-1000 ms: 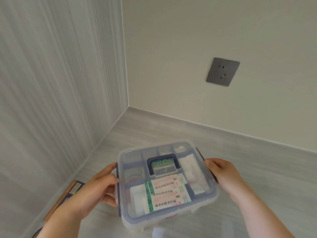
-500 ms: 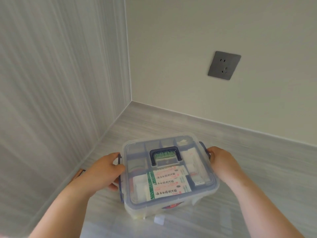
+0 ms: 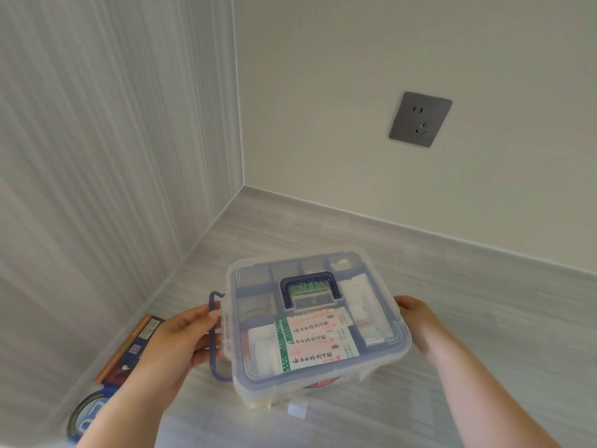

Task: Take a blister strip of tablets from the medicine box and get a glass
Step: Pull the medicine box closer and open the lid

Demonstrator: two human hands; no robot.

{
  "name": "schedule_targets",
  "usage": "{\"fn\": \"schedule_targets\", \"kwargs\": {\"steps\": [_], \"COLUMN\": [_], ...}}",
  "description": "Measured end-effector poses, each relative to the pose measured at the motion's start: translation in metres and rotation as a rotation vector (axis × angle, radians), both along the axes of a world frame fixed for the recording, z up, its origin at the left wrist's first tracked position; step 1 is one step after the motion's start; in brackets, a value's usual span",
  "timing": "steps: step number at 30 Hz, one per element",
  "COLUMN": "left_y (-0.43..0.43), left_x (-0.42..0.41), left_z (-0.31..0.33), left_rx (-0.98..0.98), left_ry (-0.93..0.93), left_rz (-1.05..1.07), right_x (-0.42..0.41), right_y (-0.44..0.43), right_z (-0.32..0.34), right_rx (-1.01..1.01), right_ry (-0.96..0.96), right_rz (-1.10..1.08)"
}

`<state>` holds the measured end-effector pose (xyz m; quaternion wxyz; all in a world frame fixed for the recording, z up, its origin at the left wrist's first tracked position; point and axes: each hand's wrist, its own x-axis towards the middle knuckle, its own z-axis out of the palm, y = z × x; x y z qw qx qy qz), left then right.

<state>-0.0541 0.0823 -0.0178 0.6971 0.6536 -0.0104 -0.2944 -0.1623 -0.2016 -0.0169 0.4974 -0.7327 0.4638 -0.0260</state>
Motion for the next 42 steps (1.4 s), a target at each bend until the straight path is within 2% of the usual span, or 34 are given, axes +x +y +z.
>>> {"fn": "schedule_targets", "kwargs": {"steps": [2,4,5,7,10,12,18,22,26,30,35,39,42], "left_y": [0.001,0.001,0.001,0.001,0.002,0.001,0.001,-0.001,-0.009,-0.010,-0.010,-0.018,-0.031], "left_x": [0.000,0.001,0.000,0.001,0.001,-0.001,-0.010,-0.017,-0.022,-0.026,-0.023,-0.016,-0.012], "left_z": [-0.002,-0.003,-0.003,-0.004,-0.006,-0.008,-0.011,-0.009,-0.004,-0.002,0.002,0.009,0.016], "left_rx": [0.009,0.019,0.022,0.032,0.041,0.062,0.171,0.137,0.059,0.003,0.047,0.102,0.299], "left_ry": [-0.015,-0.028,-0.032,-0.029,0.010,0.005,-0.311,-0.453,-0.405,-0.381,-0.410,-0.451,-0.649], "left_rz": [-0.002,0.000,0.001,0.008,0.037,0.068,0.201,0.185,0.108,0.084,0.120,0.191,0.105], "right_x": [0.001,0.004,0.008,0.018,0.035,0.049,0.069,0.073,0.075,0.069,0.057,0.048,0.040], "right_y": [-0.003,-0.001,0.004,0.022,0.054,0.065,0.071,0.077,0.074,0.067,0.061,0.039,0.000], "right_z": [0.003,0.020,0.030,0.051,0.061,0.061,0.065,0.065,0.067,0.067,0.075,0.106,0.128], "right_rx": [-0.200,-0.445,-0.519,-0.611,-0.756,-0.889,-1.084,-1.240,-1.274,-1.112,-1.089,-0.990,-1.040], "right_ry": [-0.050,-0.225,-0.338,-0.436,-0.270,-0.156,0.032,0.093,0.070,-0.042,-0.101,-0.218,-0.228], "right_rz": [-0.059,-0.112,-0.074,0.183,0.729,0.900,1.038,1.137,1.169,1.130,1.150,0.928,0.718]}}
